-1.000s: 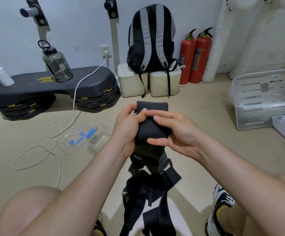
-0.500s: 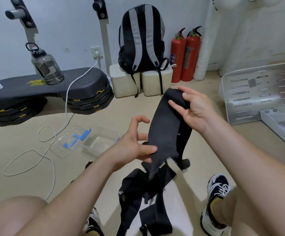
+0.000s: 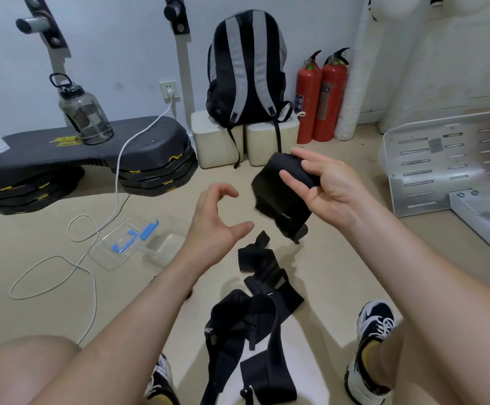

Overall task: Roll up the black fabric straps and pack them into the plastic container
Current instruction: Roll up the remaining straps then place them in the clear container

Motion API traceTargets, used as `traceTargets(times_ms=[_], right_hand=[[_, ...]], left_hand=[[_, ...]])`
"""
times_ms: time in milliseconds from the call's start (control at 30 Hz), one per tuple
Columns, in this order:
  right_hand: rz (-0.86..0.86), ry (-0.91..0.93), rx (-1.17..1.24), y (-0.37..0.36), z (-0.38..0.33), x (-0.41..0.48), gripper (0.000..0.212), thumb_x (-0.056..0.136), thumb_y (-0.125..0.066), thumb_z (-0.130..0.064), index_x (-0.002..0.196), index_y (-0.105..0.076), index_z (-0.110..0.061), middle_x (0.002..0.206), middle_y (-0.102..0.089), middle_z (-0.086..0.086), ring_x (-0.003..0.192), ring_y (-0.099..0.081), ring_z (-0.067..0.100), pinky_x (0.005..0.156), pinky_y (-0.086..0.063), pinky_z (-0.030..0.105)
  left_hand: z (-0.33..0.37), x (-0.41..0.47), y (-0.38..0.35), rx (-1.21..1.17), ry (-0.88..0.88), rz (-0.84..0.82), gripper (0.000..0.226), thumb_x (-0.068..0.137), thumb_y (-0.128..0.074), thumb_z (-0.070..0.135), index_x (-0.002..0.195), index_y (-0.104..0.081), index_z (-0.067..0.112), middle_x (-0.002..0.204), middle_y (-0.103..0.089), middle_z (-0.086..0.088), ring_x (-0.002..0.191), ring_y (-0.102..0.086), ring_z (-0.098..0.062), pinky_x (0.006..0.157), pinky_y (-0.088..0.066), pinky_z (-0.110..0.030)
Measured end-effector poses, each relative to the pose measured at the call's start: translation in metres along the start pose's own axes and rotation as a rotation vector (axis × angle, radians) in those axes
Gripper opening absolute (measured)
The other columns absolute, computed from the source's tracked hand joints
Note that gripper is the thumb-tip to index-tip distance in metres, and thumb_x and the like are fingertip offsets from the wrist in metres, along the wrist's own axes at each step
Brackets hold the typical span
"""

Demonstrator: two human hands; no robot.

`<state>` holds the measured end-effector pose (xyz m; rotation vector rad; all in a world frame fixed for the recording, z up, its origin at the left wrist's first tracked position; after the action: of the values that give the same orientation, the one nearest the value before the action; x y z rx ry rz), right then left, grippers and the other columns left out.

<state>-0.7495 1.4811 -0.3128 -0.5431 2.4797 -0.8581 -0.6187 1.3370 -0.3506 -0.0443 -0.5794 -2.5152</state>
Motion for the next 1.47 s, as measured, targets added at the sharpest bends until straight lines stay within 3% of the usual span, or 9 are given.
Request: traceTargets(times_ms=[133,233,334,567,700,901,1101,1334,1468], right_hand=[[-0.054,-0.026,0.004,-0.004,0.001,-0.004,0.030,0.100,-0.040,0.009,0.119,-0.063,0.005,0.119,-0.061,0.018,0.095,-0.068,0.026,0.065,-0.060,0.028],[-0.060,-0.027,0.018,-0.004,0.002,-0.003,0.031,0.100,-0.039,0.009,0.119,-0.063,0.004,0.117,-0.063,0.018,0.093,-0.069,0.024,0.065,-0.060,0.029],[-0.012,0.010,0.010,0.001,-0.002,0.002,0.034,0.101,-0.039,0.006,0.119,-0.066,-0.004,0.126,-0.060,0.015,0.100,-0.067,0.024,0.061,-0.060,0.029],[0.199,0.184,-0.141,0.023,-0.011,0.024,0.044,0.097,-0.033,0.010,0.109,-0.071,-0.009,0.134,-0.051,0.010,0.114,-0.052,0.028,0.063,-0.061,0.037],[0.221,0.223,-0.220,0.025,-0.011,0.028,0.043,0.100,-0.032,0.006,0.091,-0.070,-0.011,0.127,-0.054,0.010,0.118,-0.052,0.028,0.069,-0.062,0.037],[0.230,0.262,-0.221,0.026,-0.014,0.030,0.042,0.101,-0.033,0.005,0.090,-0.070,-0.011,0.132,-0.053,0.012,0.117,-0.053,0.027,0.075,-0.062,0.036],[0.225,0.279,-0.216,0.026,-0.016,0.030,0.041,0.101,-0.033,0.007,0.095,-0.070,-0.012,0.137,-0.050,0.013,0.121,-0.050,0.027,0.071,-0.061,0.032],[0.260,0.395,-0.516,0.030,-0.022,0.032,0.043,0.099,-0.037,-0.002,0.107,-0.074,-0.023,0.121,-0.066,0.003,0.075,-0.056,0.014,0.047,-0.043,0.019],[0.218,0.644,-0.835,0.026,-0.027,0.034,0.042,0.097,-0.040,-0.003,0.109,-0.074,-0.024,0.114,-0.069,-0.011,0.111,-0.060,0.008,0.097,-0.049,0.024]], left_hand=[[0.012,0.005,0.000,-0.021,-0.010,-0.027,0.057,0.073,-0.083,0.022,0.101,-0.036,0.039,0.117,-0.057,0.004,0.115,-0.054,-0.007,0.091,-0.040,-0.017],[0.008,-0.006,-0.016,-0.167,0.102,-0.123,0.055,0.074,-0.080,0.021,0.099,-0.035,0.039,0.096,-0.071,-0.004,0.089,-0.070,-0.021,0.084,-0.057,-0.044],[0.001,-0.019,-0.032,-0.353,0.192,-0.192,0.056,0.076,-0.077,0.012,0.106,-0.038,0.037,0.107,-0.071,-0.018,0.098,-0.070,-0.037,0.090,-0.054,-0.058],[0.019,-0.024,-0.026,-0.546,0.151,-0.325,0.049,0.087,-0.060,-0.016,0.113,-0.047,0.023,0.083,-0.067,-0.018,0.060,-0.065,-0.028,0.052,-0.054,-0.030],[0.023,-0.028,-0.020,-0.454,0.162,-0.442,0.024,0.082,-0.062,-0.018,0.085,-0.068,0.005,0.076,-0.067,-0.008,0.059,-0.066,-0.016,0.056,-0.051,-0.018],[0.019,-0.032,-0.018,-0.376,0.148,-0.587,0.058,0.062,-0.068,-0.019,0.111,-0.067,0.011,0.107,-0.070,-0.011,0.094,-0.067,-0.022,0.079,-0.056,-0.025],[0.028,-0.032,-0.013,-0.243,0.142,-0.270,0.033,0.078,-0.071,-0.015,0.091,-0.075,0.014,0.082,-0.073,-0.001,0.071,-0.067,-0.006,0.064,-0.050,-0.013],[0.024,-0.026,-0.002,-0.156,0.170,-0.272,0.008,0.089,-0.069,0.011,0.086,-0.076,0.009,0.076,-0.069,-0.006,0.077,-0.062,-0.008,0.078,-0.053,-0.023],[0.021,-0.025,0.002,-0.171,0.240,-0.142,0.009,0.080,-0.079,0.009,0.073,-0.075,0.005,0.073,-0.070,-0.012,0.074,-0.069,-0.020,0.086,-0.056,-0.041]])
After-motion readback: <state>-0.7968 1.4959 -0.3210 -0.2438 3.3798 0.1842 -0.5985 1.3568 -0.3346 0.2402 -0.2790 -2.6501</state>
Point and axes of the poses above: each hand's wrist, its own x-axis towards the middle knuckle, its own y-axis out of the back of the hand, z = x × y, the point moved 4 cm from there along x, towards the middle knuckle
